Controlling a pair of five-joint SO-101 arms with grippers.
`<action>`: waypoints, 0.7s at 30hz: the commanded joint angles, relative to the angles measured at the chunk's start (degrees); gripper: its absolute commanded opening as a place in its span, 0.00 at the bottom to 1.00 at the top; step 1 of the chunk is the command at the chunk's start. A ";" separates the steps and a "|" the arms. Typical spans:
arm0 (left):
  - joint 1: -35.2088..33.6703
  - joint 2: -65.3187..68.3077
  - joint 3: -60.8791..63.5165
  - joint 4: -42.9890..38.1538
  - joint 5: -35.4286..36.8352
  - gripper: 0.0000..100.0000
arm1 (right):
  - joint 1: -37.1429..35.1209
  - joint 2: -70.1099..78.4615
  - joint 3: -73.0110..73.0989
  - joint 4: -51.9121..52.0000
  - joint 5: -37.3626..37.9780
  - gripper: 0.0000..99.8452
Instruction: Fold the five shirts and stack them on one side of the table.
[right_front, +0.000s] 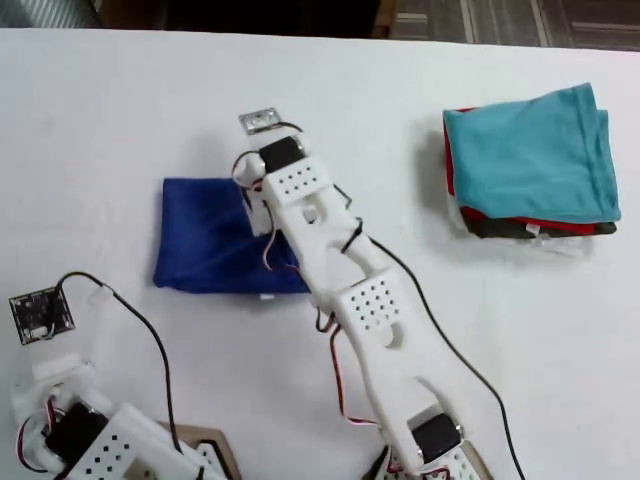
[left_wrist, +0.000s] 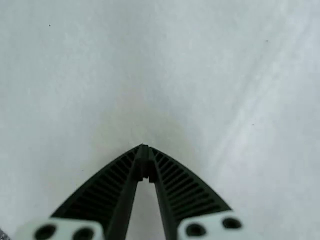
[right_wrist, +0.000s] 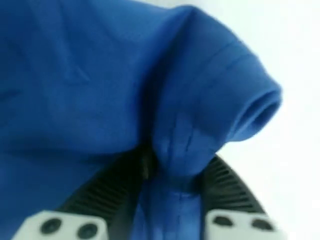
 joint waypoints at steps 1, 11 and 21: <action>0.62 -0.35 -0.31 0.26 0.26 0.03 | -1.10 1.54 -0.09 1.80 0.79 0.03; 0.62 -0.35 -0.31 0.26 0.26 0.03 | 4.18 -6.20 -1.14 2.07 15.47 0.02; 0.62 -0.44 -0.31 0.26 0.35 0.03 | 14.73 -37.23 11.25 2.15 32.44 0.02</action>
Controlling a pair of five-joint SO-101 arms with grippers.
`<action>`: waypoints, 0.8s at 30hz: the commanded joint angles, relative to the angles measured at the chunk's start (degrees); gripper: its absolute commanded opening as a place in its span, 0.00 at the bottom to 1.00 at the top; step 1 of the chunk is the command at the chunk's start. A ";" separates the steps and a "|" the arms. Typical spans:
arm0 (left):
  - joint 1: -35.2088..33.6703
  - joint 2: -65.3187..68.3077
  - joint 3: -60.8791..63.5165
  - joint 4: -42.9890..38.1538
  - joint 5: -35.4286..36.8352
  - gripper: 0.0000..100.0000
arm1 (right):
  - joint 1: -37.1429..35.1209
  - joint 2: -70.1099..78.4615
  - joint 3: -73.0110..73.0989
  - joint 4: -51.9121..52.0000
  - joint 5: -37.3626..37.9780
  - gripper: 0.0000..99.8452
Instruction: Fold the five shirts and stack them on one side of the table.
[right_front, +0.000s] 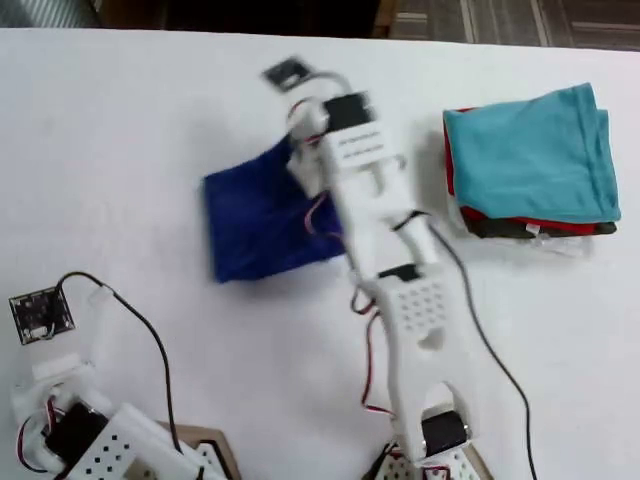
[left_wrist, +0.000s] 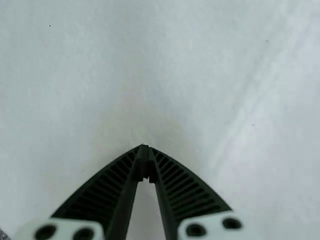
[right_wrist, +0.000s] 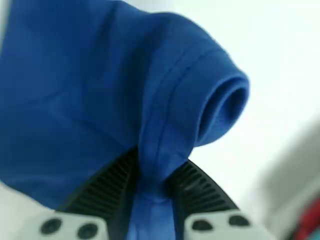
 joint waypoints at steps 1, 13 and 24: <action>0.62 -0.44 -0.31 0.26 0.35 0.03 | 3.30 -16.31 5.01 1.36 5.01 0.02; 0.62 -0.44 -0.31 0.26 0.35 0.03 | 14.37 -40.57 14.77 1.27 18.99 0.02; 0.62 -0.44 -0.31 0.26 0.44 0.03 | 30.73 -37.49 14.51 -5.14 28.66 0.02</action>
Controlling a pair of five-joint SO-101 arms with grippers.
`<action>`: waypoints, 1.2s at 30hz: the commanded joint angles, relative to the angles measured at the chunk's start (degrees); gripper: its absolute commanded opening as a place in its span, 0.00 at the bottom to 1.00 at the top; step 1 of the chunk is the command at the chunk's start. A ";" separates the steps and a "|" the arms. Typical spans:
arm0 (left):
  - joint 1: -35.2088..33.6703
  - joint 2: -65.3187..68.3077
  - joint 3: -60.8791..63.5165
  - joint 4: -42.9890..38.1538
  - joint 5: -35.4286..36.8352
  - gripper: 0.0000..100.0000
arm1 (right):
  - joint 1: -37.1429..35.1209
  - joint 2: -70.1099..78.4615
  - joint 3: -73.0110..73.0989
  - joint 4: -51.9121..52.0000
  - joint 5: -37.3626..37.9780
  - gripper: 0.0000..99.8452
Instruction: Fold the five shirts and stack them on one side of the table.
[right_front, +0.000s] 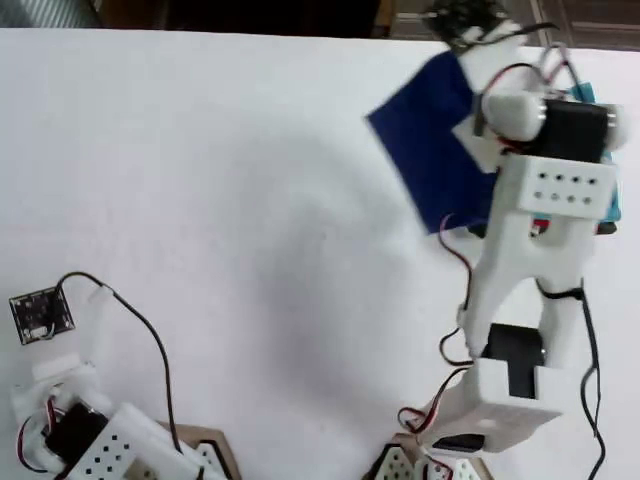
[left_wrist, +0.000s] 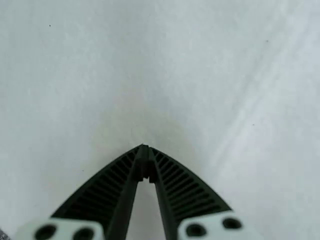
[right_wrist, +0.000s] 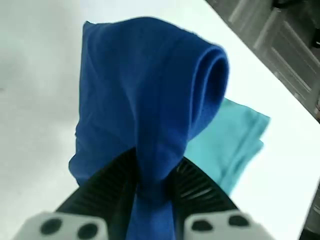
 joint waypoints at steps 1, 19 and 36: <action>0.62 -0.44 -0.31 0.26 0.44 0.03 | 5.14 1.19 -0.44 -4.70 2.37 0.02; 0.62 -0.44 -0.31 0.26 0.44 0.03 | 16.48 22.20 -0.53 -28.88 11.43 0.02; 0.62 -0.44 -0.31 0.26 0.44 0.03 | 20.18 31.69 -2.11 -37.67 11.96 0.02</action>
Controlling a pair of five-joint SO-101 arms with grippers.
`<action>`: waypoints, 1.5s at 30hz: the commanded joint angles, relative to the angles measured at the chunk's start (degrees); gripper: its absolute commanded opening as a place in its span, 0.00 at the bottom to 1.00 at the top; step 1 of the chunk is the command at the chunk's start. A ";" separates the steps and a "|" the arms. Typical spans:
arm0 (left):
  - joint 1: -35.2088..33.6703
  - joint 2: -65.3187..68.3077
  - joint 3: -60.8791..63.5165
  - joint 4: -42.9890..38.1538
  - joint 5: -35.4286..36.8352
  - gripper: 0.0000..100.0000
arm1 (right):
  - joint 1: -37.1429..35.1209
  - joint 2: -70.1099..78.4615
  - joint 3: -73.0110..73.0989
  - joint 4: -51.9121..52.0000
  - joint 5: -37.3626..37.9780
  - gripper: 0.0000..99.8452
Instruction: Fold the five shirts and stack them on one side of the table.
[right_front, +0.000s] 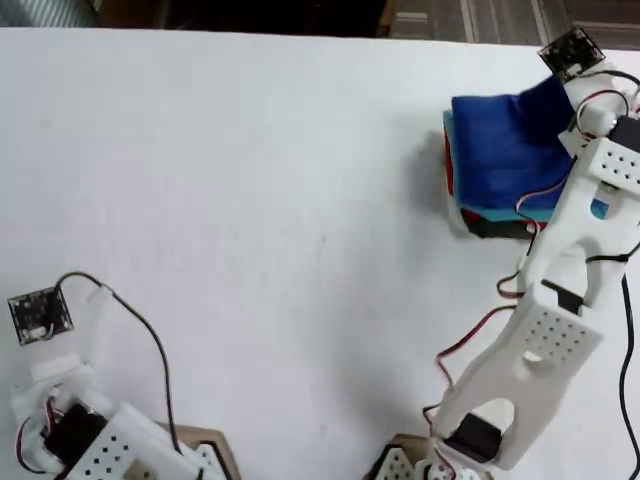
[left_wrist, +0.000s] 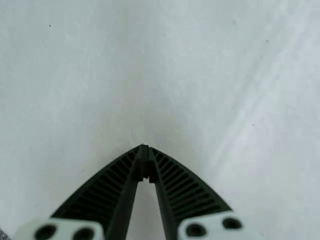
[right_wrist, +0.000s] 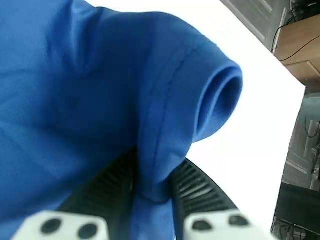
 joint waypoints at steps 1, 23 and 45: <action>0.62 -0.44 -0.31 0.26 0.44 0.03 | 0.66 0.40 -2.20 -1.71 0.26 0.02; 0.62 -0.44 -0.31 0.26 0.44 0.03 | -2.68 -9.98 -0.70 -6.20 -18.99 0.02; 0.62 -0.44 -0.31 0.35 0.44 0.03 | -0.84 3.12 -7.03 -14.90 -19.52 0.02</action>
